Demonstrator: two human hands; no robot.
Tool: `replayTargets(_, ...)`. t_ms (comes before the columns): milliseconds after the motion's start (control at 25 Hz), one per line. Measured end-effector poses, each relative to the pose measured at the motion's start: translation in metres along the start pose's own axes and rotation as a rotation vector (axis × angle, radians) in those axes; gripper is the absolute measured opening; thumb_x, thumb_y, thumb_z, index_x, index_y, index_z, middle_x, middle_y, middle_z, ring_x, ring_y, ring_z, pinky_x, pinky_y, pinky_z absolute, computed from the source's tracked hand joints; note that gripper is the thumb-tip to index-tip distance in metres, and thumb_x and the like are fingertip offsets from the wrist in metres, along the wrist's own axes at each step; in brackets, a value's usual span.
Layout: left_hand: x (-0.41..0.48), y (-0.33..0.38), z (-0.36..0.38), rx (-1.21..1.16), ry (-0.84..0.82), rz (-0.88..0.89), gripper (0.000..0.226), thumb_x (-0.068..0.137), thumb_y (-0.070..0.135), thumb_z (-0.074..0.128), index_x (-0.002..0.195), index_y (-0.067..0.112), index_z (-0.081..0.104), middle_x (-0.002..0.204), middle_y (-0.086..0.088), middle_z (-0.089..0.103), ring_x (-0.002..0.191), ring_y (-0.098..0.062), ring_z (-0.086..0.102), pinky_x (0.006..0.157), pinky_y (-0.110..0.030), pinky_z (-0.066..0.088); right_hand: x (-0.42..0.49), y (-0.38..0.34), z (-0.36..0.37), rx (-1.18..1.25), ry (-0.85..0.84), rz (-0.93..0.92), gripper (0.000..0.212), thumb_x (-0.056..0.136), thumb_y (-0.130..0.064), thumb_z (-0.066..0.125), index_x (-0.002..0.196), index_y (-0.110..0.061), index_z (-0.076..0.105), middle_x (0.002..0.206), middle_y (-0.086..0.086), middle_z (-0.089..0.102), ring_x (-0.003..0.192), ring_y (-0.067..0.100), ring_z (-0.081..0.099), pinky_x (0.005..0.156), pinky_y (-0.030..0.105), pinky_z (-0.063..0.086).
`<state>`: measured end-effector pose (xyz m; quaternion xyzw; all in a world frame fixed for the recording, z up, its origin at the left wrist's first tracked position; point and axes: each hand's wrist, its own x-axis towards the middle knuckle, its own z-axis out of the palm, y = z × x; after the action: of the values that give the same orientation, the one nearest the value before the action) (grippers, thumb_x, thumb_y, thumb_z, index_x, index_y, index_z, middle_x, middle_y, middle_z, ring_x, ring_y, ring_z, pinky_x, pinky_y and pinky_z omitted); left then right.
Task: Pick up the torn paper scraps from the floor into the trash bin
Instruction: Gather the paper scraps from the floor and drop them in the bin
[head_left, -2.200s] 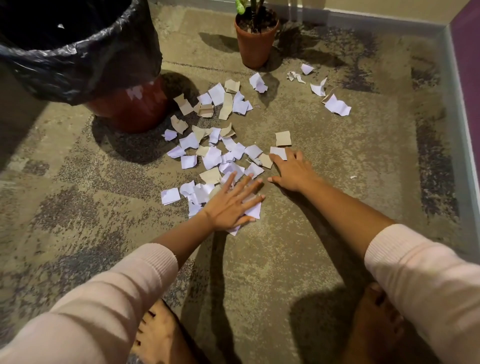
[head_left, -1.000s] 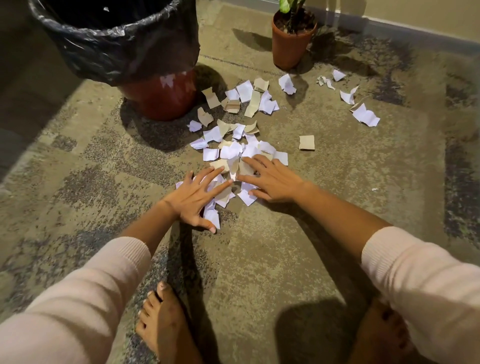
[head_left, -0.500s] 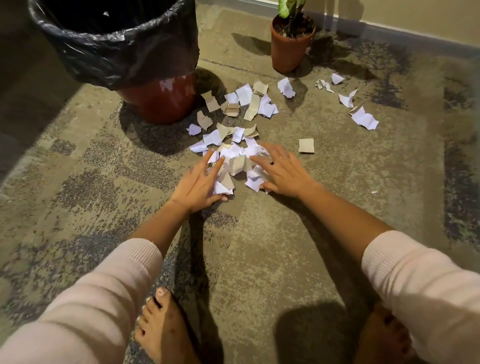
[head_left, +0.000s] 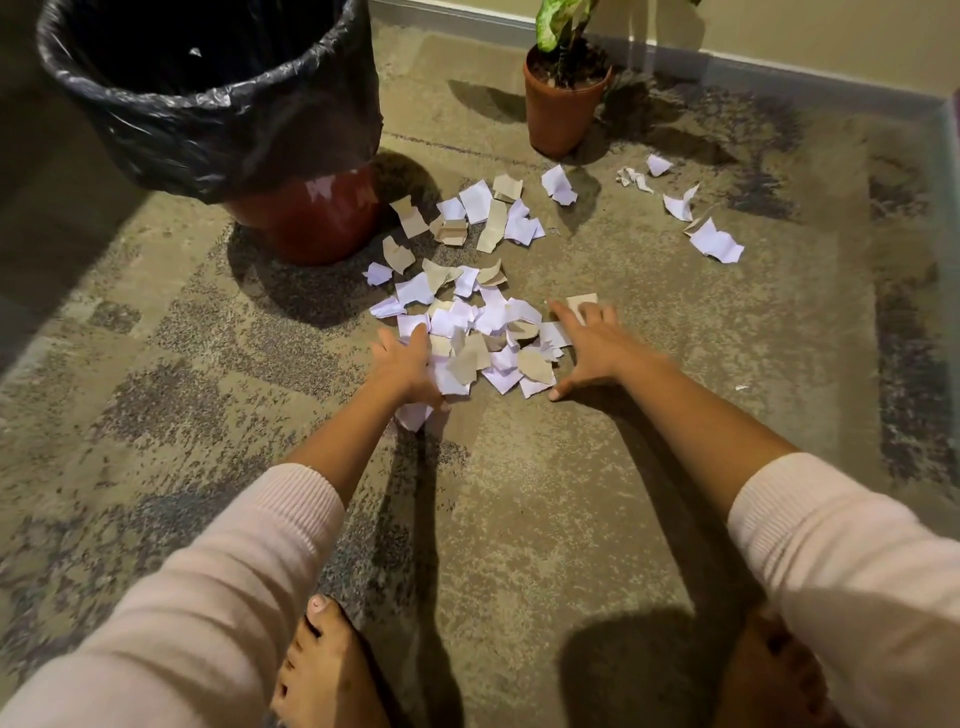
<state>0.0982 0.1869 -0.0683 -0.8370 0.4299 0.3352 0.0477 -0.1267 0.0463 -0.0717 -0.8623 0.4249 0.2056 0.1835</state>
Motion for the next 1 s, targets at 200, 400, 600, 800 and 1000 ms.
replayTargets(200,0.015,0.021,0.003,-0.346,0.114,0.100,0.109,0.066,0.025,0.088,0.150,0.019,0.019,0.140,-0.018,0.024,0.127,-0.038,0.035,0.108,-0.042,0.036,0.013,-0.028,0.008,0.202,0.071,-0.075,0.114,0.067,-0.036,0.085,0.152,-0.032,0.008,0.147,0.015,0.024,0.140,0.038,0.019,0.107,0.055,0.035)
replayTargets(400,0.004,0.020,-0.005,-0.247,0.172,0.121,0.139,0.055,0.048,0.090,0.154,0.023,-0.004,0.153,-0.022,0.005,0.143,-0.041,0.017,0.113,-0.050,0.028,0.015,-0.020,-0.001,0.343,0.331,0.071,0.097,0.075,-0.027,0.080,0.150,-0.028,0.017,0.144,0.015,0.033,0.134,0.036,0.033,0.102,0.052,0.041)
replayTargets(600,0.000,0.008,-0.008,0.005,0.025,-0.016,0.159,0.043,0.061,0.089,0.149,0.029,-0.025,0.154,-0.027,-0.004,0.143,-0.048,0.006,0.111,-0.057,0.026,0.015,-0.003,-0.010,0.462,0.149,0.196,0.113,0.070,-0.046,0.081,0.153,-0.026,0.007,0.155,0.019,0.013,0.143,0.041,0.010,0.111,0.055,0.025)
replayTargets(800,0.002,0.029,0.002,-0.120,0.044,0.094,0.155,0.047,0.050,0.092,0.149,0.031,-0.023,0.152,-0.021,0.000,0.142,-0.041,0.008,0.115,-0.053,0.026,0.018,-0.031,-0.009,0.506,0.057,0.037,0.119,0.065,-0.062,0.077,0.153,-0.035,0.003,0.160,0.015,0.005,0.146,0.041,-0.004,0.114,0.059,0.015)
replayTargets(1000,0.006,0.046,0.010,-0.113,0.143,0.215,0.115,0.062,0.038,0.088,0.151,0.027,0.015,0.150,-0.018,0.006,0.141,-0.043,0.014,0.109,-0.054,0.036,0.021,-0.054,-0.006,0.283,0.013,-0.109,0.126,0.057,-0.052,0.086,0.151,-0.041,0.004,0.156,0.013,0.008,0.143,0.039,0.006,0.106,0.060,0.031)
